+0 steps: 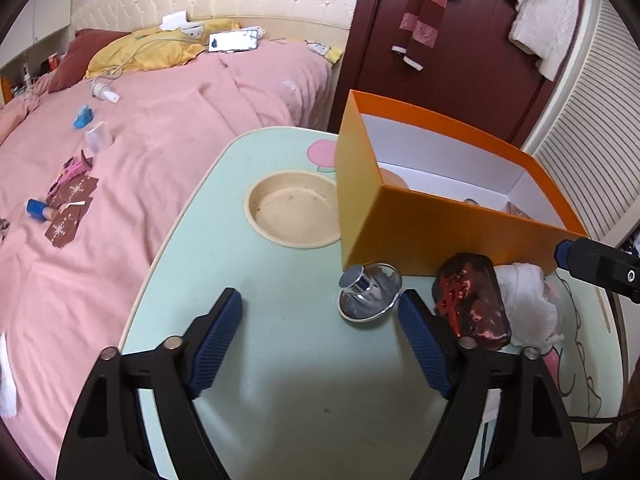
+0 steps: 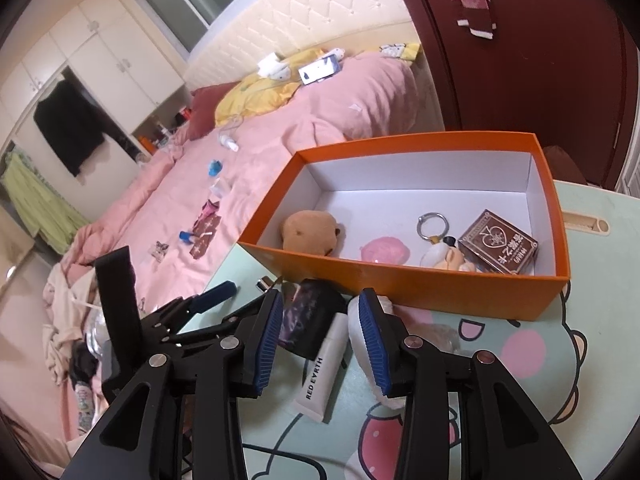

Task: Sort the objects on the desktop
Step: 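Move the right tool over the orange box toward the figurine keychain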

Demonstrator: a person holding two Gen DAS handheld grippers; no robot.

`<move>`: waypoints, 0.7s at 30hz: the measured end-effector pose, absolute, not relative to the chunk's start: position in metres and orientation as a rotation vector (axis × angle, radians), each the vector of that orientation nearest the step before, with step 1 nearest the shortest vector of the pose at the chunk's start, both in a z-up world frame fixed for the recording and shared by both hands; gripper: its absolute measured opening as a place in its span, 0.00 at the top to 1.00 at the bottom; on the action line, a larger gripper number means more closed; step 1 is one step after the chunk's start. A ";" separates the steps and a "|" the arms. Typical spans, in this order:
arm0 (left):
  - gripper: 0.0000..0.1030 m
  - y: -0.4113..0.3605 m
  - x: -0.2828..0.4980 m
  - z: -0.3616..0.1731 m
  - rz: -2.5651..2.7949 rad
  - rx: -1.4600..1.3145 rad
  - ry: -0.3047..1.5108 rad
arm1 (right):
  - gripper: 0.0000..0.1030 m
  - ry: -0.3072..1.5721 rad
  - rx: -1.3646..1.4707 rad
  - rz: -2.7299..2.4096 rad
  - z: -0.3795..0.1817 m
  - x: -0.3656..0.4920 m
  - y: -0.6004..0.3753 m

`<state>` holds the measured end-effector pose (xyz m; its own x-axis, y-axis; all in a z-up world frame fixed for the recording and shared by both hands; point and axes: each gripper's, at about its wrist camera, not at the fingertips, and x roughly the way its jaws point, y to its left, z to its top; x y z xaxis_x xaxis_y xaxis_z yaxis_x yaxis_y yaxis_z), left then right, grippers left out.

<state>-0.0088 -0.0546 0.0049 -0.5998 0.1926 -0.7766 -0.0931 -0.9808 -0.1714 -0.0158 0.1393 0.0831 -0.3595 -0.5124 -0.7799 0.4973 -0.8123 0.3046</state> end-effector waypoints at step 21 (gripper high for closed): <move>0.00 -0.044 -0.013 -0.003 2.684 -1.423 0.047 | 0.60 0.064 1.299 -2.198 0.099 -0.043 0.124</move>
<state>-0.0131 -0.0444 -0.0034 -0.5569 0.0768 -0.8270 -0.1058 -0.9942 -0.0211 -0.0432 0.1241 0.0992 -0.3582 -0.4542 -0.8157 0.5009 -0.8308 0.2427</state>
